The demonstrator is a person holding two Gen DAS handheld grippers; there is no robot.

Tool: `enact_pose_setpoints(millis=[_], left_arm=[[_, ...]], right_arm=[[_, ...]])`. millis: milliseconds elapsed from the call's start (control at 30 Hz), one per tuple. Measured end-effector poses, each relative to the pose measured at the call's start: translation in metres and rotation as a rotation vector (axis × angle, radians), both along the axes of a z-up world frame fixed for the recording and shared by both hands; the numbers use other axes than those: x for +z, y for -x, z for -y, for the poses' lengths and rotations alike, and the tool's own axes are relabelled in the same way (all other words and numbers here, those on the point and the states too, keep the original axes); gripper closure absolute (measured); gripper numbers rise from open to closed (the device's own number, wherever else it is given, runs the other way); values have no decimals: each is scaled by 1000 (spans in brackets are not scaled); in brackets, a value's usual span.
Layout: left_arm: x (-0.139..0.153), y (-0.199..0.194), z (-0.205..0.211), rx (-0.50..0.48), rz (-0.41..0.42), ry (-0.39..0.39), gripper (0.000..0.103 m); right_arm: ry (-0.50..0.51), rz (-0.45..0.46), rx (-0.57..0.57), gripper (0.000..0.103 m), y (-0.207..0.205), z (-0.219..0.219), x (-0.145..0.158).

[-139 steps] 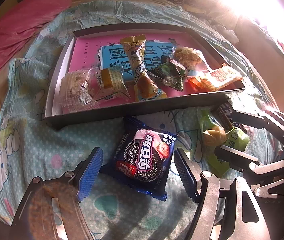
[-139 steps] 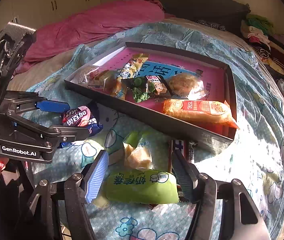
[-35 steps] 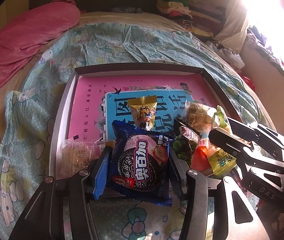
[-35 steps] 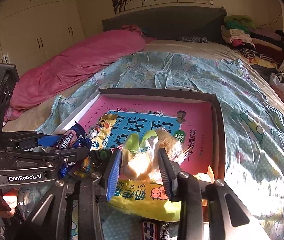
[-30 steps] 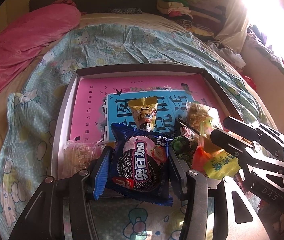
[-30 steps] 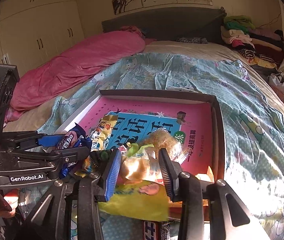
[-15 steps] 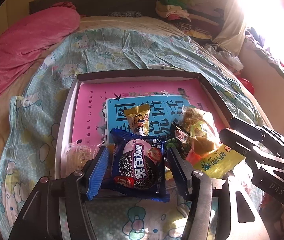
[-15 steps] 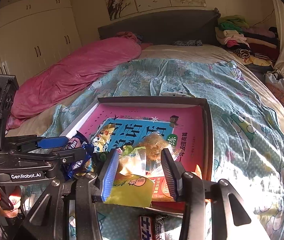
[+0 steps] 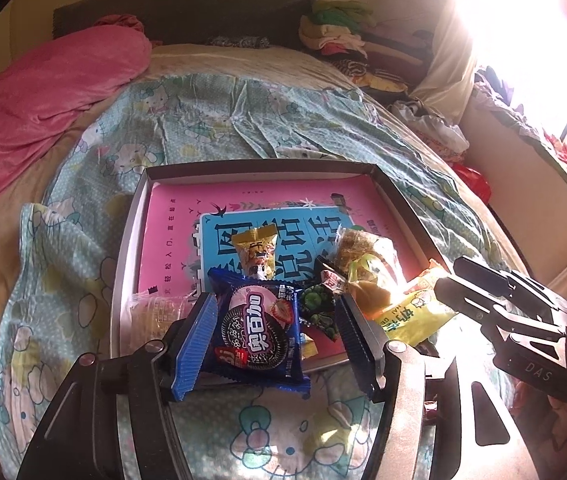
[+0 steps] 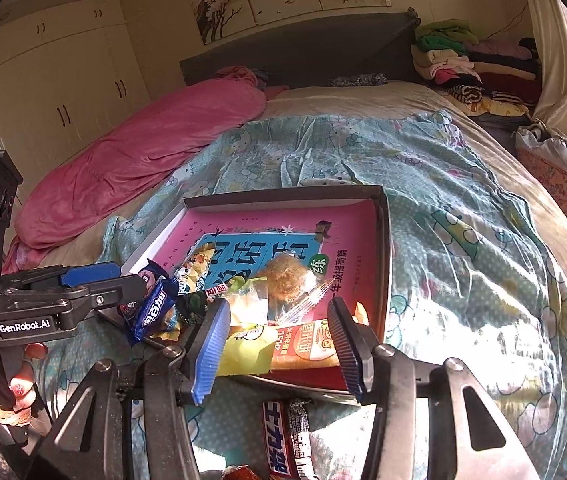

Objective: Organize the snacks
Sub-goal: 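Open left tool over the box while right tool releases the green bag inside, then withdraw both tools toward the Snickers bar and brown round candy on the bed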

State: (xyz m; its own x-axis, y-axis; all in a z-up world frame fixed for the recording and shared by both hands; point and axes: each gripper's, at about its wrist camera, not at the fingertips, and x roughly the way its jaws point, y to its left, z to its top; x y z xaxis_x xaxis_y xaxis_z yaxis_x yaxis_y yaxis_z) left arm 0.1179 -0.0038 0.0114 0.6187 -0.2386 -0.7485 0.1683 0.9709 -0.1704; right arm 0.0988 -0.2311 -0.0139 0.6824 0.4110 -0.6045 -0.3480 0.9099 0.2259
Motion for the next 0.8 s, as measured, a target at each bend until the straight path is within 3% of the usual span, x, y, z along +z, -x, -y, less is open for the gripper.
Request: enact_pose_setpoints(millis=[533,800], left_arm=[[4,45,27,-141,-11,9,39],[-11,63,58,-258,-74,21,39]], right_arm=[[12,-34,-21,52,26,22,4],[21,-103,18,52,37,20,-7]])
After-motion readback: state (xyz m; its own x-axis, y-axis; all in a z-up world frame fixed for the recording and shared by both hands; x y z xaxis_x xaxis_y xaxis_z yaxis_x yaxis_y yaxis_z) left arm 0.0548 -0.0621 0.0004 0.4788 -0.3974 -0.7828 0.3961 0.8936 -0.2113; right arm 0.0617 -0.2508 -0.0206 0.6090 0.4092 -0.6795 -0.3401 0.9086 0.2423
